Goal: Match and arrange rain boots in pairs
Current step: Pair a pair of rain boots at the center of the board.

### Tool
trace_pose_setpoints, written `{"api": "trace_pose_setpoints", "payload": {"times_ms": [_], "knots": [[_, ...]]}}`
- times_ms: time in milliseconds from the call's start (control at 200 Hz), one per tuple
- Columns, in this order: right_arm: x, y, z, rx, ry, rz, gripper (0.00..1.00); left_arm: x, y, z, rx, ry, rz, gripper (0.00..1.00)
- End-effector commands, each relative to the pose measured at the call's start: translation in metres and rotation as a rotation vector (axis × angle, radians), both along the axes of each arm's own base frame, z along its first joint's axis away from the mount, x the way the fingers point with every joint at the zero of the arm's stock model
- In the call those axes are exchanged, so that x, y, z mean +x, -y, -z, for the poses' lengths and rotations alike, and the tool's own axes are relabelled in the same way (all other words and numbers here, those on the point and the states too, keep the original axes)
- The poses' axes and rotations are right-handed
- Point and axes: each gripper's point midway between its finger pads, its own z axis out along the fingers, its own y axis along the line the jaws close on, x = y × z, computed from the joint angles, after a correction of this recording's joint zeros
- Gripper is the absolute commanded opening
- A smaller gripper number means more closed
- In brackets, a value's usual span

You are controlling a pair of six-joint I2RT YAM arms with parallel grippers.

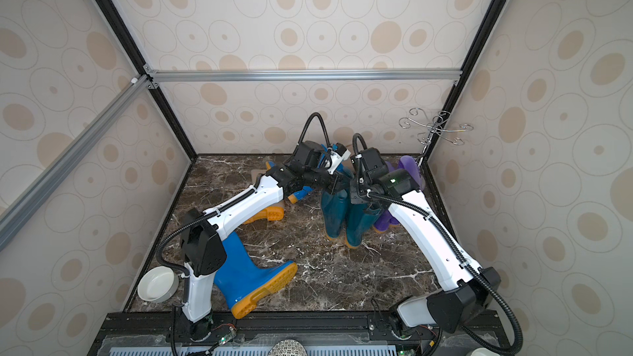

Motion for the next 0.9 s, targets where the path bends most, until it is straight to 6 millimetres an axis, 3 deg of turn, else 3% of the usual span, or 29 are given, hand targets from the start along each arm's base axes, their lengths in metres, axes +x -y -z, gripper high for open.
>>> {"api": "trace_pose_setpoints", "payload": {"times_ms": [0, 240, 485, 570, 710, 895], "knots": [[0.010, -0.005, -0.030, 0.034, 0.135, -0.046, 0.00, 0.002, 0.003, -0.026, -0.011, 0.101, 0.029, 0.00], [0.020, -0.010, -0.018, 0.066, 0.139, -0.008, 0.00, 0.014, -0.006, -0.011, 0.051, 0.023, -0.064, 0.00], [0.032, -0.026, -0.028, 0.058, 0.203, -0.125, 0.00, 0.005, -0.018, -0.027, 0.021, 0.017, -0.099, 0.00], [0.034, -0.028, -0.031, 0.042, 0.226, -0.160, 0.00, 0.017, -0.033, -0.028, 0.070, 0.059, -0.175, 0.00], [0.035, -0.040, -0.031, 0.064, 0.243, -0.226, 0.00, 0.013, -0.039, -0.036, 0.040, 0.053, -0.180, 0.00], [0.033, -0.047, -0.016, 0.080, 0.209, -0.258, 0.00, 0.007, -0.038, -0.011, 0.026, -0.009, -0.170, 0.00]]}}
